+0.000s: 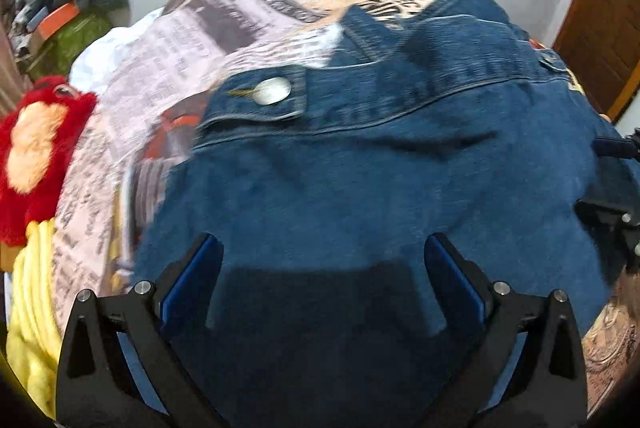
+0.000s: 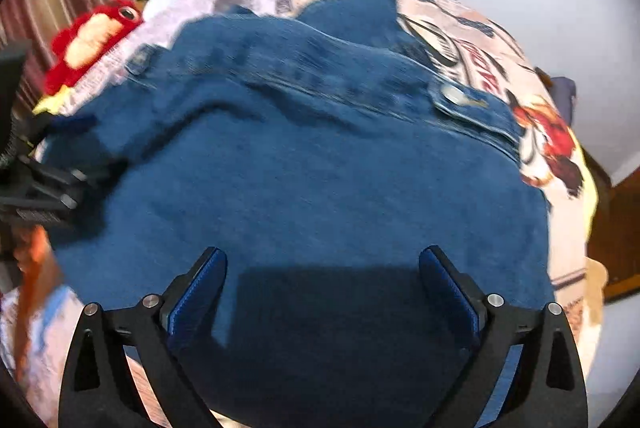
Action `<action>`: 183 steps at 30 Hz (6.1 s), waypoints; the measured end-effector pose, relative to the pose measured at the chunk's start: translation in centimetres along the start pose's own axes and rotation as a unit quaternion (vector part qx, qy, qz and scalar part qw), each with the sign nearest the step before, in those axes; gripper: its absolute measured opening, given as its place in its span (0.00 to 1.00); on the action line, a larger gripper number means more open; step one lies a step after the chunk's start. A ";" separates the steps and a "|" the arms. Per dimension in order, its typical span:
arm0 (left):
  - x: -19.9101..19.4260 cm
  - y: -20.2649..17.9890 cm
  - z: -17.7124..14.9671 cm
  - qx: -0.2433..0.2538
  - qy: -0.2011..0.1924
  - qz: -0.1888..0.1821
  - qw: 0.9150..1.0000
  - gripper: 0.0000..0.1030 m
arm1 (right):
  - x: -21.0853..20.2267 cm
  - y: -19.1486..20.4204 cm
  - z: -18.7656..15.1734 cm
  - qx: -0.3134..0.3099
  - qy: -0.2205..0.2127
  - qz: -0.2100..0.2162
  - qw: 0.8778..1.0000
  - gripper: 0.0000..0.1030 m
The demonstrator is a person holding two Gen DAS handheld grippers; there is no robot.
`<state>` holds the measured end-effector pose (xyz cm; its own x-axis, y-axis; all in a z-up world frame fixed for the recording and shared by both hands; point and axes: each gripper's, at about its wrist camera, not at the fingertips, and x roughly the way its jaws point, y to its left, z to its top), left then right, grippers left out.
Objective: Fold large clothes
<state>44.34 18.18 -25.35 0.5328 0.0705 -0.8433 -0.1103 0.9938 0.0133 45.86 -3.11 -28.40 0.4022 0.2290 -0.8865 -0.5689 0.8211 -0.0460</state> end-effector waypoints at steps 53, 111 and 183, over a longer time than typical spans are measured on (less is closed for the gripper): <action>0.3 6.5 -10.7 -0.401 -0.006 -0.274 0.874 0.93 | -1.8 4.6 -1.6 0.038 0.009 0.041 0.998 0.99; -14.9 -17.5 4.5 0.063 -0.198 -0.066 0.976 0.33 | -14.1 -9.5 -7.9 0.175 0.004 0.071 0.982 1.00; -10.5 -3.7 -2.7 -0.016 -0.038 -0.084 0.996 1.00 | -14.0 -10.3 -6.5 0.219 -0.037 0.127 0.967 1.00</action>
<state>36.91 13.51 -18.00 0.6076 -0.0887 -0.7893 -0.0412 0.9889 -0.1428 41.36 -18.16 -18.51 0.3484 0.4757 -0.8077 -0.3041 0.8724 0.3827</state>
